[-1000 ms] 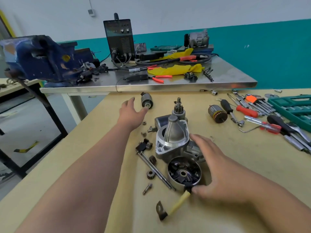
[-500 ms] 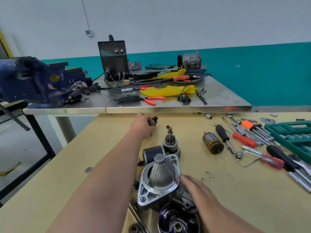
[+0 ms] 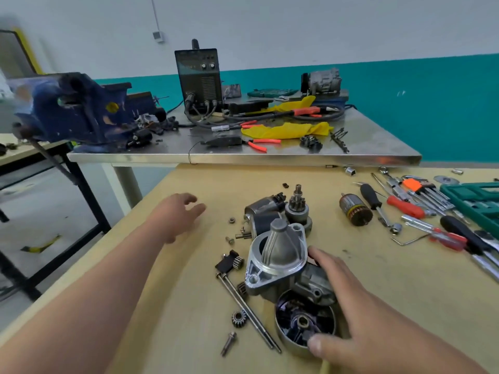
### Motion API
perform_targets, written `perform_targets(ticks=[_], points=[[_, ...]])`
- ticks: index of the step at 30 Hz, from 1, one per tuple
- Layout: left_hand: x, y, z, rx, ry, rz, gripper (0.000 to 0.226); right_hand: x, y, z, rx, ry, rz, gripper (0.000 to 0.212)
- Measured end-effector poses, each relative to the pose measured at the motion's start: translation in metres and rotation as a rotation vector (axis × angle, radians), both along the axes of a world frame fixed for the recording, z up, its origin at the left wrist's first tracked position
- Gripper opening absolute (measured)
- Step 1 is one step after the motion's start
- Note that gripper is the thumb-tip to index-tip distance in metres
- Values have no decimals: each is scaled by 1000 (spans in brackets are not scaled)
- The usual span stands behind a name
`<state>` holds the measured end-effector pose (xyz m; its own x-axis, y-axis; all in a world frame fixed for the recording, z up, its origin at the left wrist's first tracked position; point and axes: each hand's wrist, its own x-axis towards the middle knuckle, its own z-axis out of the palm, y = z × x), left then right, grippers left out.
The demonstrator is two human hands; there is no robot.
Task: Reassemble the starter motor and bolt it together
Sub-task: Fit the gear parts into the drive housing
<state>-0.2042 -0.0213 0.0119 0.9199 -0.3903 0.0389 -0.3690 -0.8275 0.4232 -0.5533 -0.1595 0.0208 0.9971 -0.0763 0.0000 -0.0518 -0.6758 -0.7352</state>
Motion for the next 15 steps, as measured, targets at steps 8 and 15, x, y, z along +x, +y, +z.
perform_targets(ticks=[8, 15], points=[[-29, 32, -26, -129, 179, -64, 58, 14, -25, -7, 104, -52, -76, 88], [-48, -36, -28, -227, 241, -219, 64, 18, -29, -12, 143, -55, -80, 79]])
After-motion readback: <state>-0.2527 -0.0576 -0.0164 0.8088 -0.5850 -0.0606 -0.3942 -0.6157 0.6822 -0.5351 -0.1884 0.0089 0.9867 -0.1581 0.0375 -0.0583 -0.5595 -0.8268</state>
